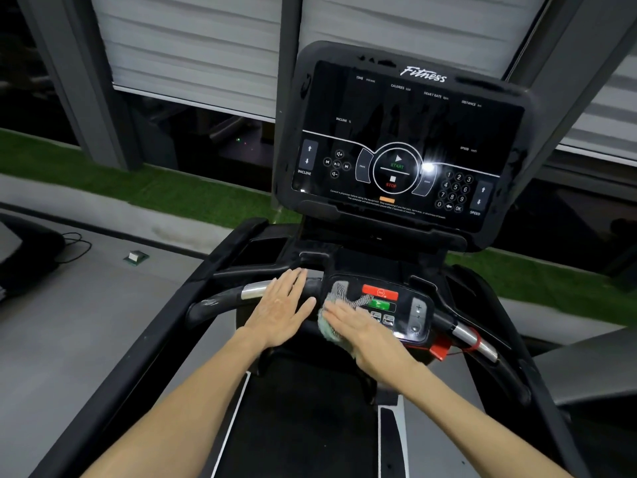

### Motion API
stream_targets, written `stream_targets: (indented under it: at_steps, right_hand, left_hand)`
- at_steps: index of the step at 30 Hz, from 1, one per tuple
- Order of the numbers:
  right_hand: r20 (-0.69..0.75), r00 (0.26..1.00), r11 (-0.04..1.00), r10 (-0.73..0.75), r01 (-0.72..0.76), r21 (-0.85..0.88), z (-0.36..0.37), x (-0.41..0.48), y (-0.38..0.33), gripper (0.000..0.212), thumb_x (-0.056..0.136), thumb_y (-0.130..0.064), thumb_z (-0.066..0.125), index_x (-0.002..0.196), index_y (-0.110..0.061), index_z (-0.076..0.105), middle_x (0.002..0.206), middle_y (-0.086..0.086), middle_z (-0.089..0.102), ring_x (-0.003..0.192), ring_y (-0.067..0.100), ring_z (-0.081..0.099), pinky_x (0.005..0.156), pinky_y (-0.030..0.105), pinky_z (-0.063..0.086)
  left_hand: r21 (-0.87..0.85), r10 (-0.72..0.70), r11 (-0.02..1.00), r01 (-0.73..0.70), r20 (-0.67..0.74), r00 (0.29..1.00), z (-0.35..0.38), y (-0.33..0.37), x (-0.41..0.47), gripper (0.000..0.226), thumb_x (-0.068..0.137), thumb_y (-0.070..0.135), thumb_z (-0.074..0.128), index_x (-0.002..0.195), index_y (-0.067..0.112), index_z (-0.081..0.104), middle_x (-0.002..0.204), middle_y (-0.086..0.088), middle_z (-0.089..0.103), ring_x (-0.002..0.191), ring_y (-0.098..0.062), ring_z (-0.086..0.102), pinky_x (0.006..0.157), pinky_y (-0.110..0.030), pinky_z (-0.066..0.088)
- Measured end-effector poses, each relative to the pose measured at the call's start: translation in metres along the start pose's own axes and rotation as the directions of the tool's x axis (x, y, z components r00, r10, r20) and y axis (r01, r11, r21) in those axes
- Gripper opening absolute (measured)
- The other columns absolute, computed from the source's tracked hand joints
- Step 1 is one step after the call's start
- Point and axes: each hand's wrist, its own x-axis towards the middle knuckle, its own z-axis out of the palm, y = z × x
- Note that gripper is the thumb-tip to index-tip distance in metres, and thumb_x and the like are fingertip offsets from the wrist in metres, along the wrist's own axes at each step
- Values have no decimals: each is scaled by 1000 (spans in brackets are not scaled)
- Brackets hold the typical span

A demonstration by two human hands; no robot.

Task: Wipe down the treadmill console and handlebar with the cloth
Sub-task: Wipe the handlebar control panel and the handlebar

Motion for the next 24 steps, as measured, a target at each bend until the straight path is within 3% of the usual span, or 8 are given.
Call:
stream_targets:
  at_steps: [3, 5, 7, 10, 13, 16, 20, 24]
  right_hand:
    - [-94, 994, 998, 61, -58, 38, -20, 31, 3, 46, 91, -18, 58, 135, -6, 50, 141, 8, 49, 132, 24, 44, 106, 41, 42]
    - [-104, 986, 991, 128, -124, 41, -25, 44, 5, 49, 90, -7, 41, 139, -4, 45, 143, 9, 44, 136, 23, 38, 109, 41, 38]
    - [-70, 982, 984, 175, -172, 46, -18, 39, 4, 62, 86, 3, 37, 147, -5, 32, 155, 10, 29, 146, 21, 19, 117, 41, 24]
    - [-44, 995, 996, 90, -90, -9, 0, 7, -6, 68, 87, 0, 53, 150, -9, 28, 158, 5, 22, 147, 17, 11, 120, 39, 14]
    - [12, 997, 985, 73, -70, -160, 11, -5, -17, 88, 68, 4, 72, 147, -11, 35, 155, 5, 32, 144, 20, 25, 114, 36, 17]
    - [-39, 996, 974, 78, -84, -209, 13, 7, -21, 88, 66, 4, 71, 146, -9, 37, 153, 7, 35, 142, 22, 31, 112, 36, 19]
    - [-47, 990, 965, 130, -137, -224, 4, -11, -18, 92, 58, 12, 70, 143, -8, 43, 150, 8, 40, 139, 22, 37, 111, 36, 22]
    - [-8, 979, 951, 206, -201, -235, 2, -51, 10, 106, 49, 17, 72, 146, -10, 37, 153, 6, 35, 141, 21, 31, 113, 37, 24]
  left_hand:
    - [9, -2, 1000, 2, 7, 1000, -1, 1, -1, 65, 104, 47, 23, 157, 15, 2, 165, -1, 3, 152, -12, -4, 118, -27, -10]
    - [11, -4, 1000, 4, 15, 1000, -2, 1, 0, 63, 105, 44, 24, 157, 15, 2, 165, -1, 3, 152, -13, -4, 119, -29, -9]
    - [7, -10, 1000, 10, 14, 1000, -2, 0, 0, 62, 106, 42, 24, 157, 15, 3, 165, -1, 4, 152, -13, -3, 120, -30, -8]
    - [12, -1, 1000, 1, 5, 1000, 0, 0, 1, 63, 105, 42, 25, 157, 14, 4, 165, -2, 5, 152, -13, -2, 119, -29, -8]
    - [24, 13, 1000, -13, -29, 999, 2, -1, 0, 74, 98, 56, 20, 157, 13, 6, 164, -3, 9, 151, -15, 2, 119, -30, -6]
    - [33, 11, 999, -10, -40, 999, 1, 1, 0, 83, 91, 64, 12, 157, 14, 8, 164, -2, 12, 151, -14, 4, 121, -32, -2]
    - [-14, -12, 1000, 11, -33, 999, -3, 6, -1, 65, 104, 45, 30, 157, 15, 7, 164, -2, 11, 151, -14, 3, 122, -32, -2]
    - [-6, -12, 1000, 12, -41, 999, -2, 9, -1, 69, 103, 48, 31, 157, 13, 7, 164, -2, 11, 151, -14, 2, 120, -30, -6]
